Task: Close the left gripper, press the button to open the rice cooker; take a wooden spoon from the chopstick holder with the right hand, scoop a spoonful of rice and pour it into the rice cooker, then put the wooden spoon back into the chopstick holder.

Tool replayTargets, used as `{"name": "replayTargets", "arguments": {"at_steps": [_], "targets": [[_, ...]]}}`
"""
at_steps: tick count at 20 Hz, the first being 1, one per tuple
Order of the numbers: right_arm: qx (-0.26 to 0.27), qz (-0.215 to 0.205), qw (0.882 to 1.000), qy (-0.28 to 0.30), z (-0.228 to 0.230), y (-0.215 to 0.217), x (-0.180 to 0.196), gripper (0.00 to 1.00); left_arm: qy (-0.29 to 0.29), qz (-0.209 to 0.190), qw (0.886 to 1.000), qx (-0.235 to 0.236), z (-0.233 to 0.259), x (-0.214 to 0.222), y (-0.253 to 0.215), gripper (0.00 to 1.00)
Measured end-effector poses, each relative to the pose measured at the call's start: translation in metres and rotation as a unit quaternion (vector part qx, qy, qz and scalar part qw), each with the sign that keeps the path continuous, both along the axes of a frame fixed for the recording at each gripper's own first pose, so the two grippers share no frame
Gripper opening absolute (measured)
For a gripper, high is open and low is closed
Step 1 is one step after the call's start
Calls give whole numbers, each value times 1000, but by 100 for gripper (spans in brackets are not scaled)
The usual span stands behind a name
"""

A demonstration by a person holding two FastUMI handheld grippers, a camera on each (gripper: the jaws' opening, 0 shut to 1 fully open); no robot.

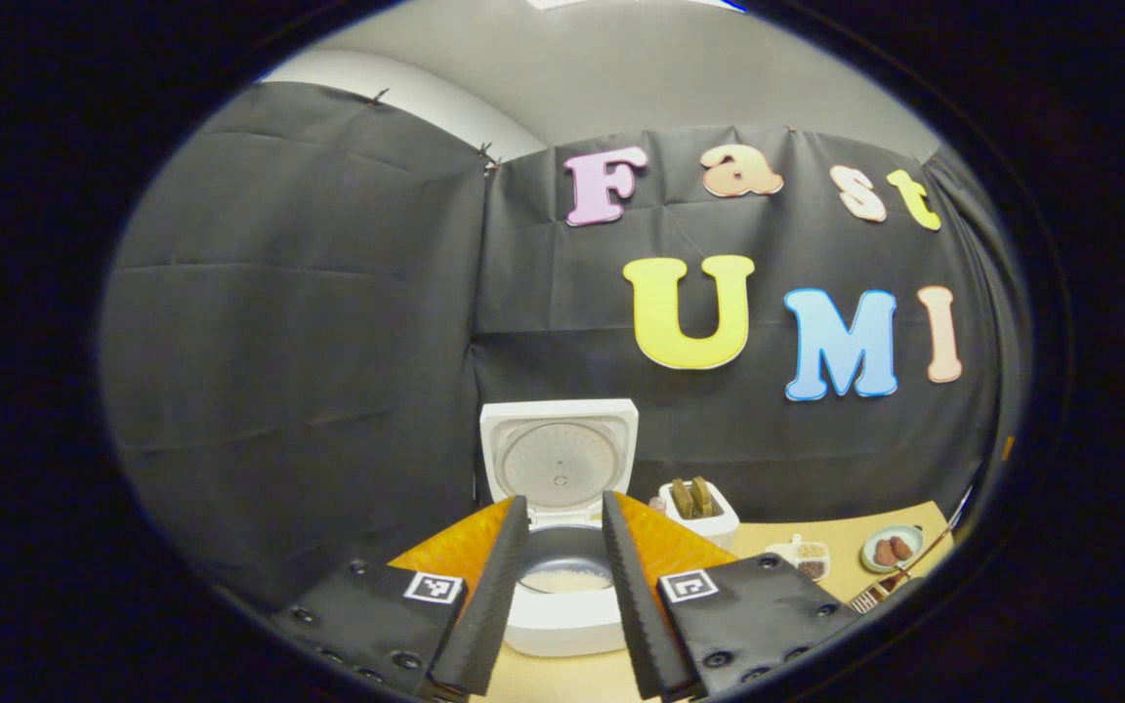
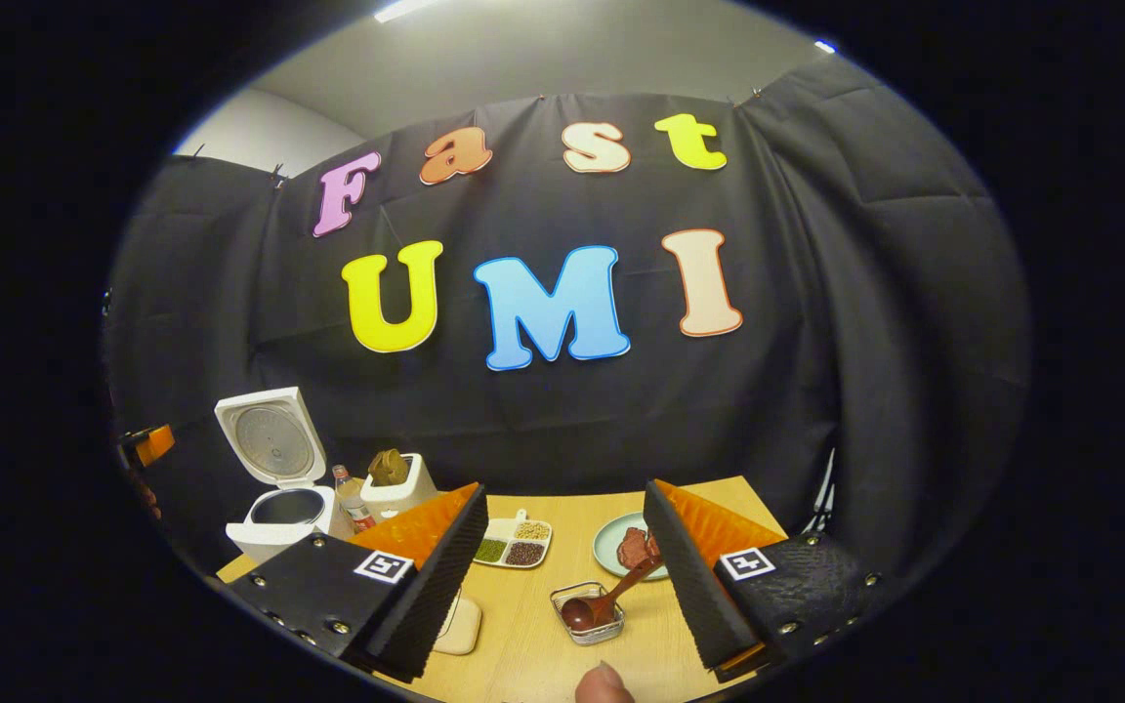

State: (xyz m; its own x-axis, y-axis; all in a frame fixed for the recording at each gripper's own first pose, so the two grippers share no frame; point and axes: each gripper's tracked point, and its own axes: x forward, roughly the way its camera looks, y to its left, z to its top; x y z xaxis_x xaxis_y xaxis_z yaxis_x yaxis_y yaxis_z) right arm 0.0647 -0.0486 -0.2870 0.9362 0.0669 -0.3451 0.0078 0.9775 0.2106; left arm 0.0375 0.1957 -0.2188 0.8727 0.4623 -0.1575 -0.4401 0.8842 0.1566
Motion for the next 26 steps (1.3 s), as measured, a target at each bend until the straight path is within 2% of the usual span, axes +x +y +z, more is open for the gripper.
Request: {"name": "replayTargets", "arguments": {"at_steps": [3, 5, 10, 11, 12, 15, 17, 19, 20, 21, 22, 23, 24, 25, 26], "targets": [[24, 8, 999, 38, -69, -22, 7, 98, 4, 18, 1000, -6, 7, -34, -35, 79], [39, 13, 998, 57, -110, -34, 11, 98, 21, 31, 999, 11, 10, -56, -52, 92], [64, 9, 994, 90, -183, -46, 26, 97, 69, 21, 997, 33, 8, -86, -99, 96], [71, 9, 993, 95, -194, -43, 28, 94, 79, 23, 996, 34, 5, -90, -101, 95], [77, 10, 992, 103, -204, -40, 31, 97, 87, 24, 995, 34, 5, -92, -104, 94], [94, 23, 988, 119, -228, -23, 41, 97, 106, 29, 993, 31, 1, -103, -111, 98], [97, 26, 985, 138, -246, -14, 48, 92, 116, 37, 992, 34, -3, -110, -110, 99], [115, 17, 981, 155, -252, -9, 54, 78, 119, 44, 991, 38, 0, -116, -110, 99], [117, 6, 981, 153, -251, -12, 59, 57, 120, 47, 991, 41, 1, -119, -108, 99], [129, 5, 981, 147, -246, -10, 62, 46, 122, 49, 990, 43, 1, -121, -108, 99], [145, 8, 978, 149, -247, -6, 66, 39, 122, 50, 990, 41, 0, -124, -108, 97], [155, 7, 974, 163, -230, -10, 56, 39, 122, 53, 990, 38, -1, -125, -107, 97], [163, 14, 970, 179, -248, -3, 66, 23, 121, 54, 990, 35, -1, -127, -107, 100], [169, 22, 966, 192, -249, 2, 61, 25, 119, 56, 991, 36, 1, -128, -106, 94], [181, 23, 963, 199, -248, 5, 65, 20, 116, 56, 991, 37, 3, -128, -104, 98]]}}
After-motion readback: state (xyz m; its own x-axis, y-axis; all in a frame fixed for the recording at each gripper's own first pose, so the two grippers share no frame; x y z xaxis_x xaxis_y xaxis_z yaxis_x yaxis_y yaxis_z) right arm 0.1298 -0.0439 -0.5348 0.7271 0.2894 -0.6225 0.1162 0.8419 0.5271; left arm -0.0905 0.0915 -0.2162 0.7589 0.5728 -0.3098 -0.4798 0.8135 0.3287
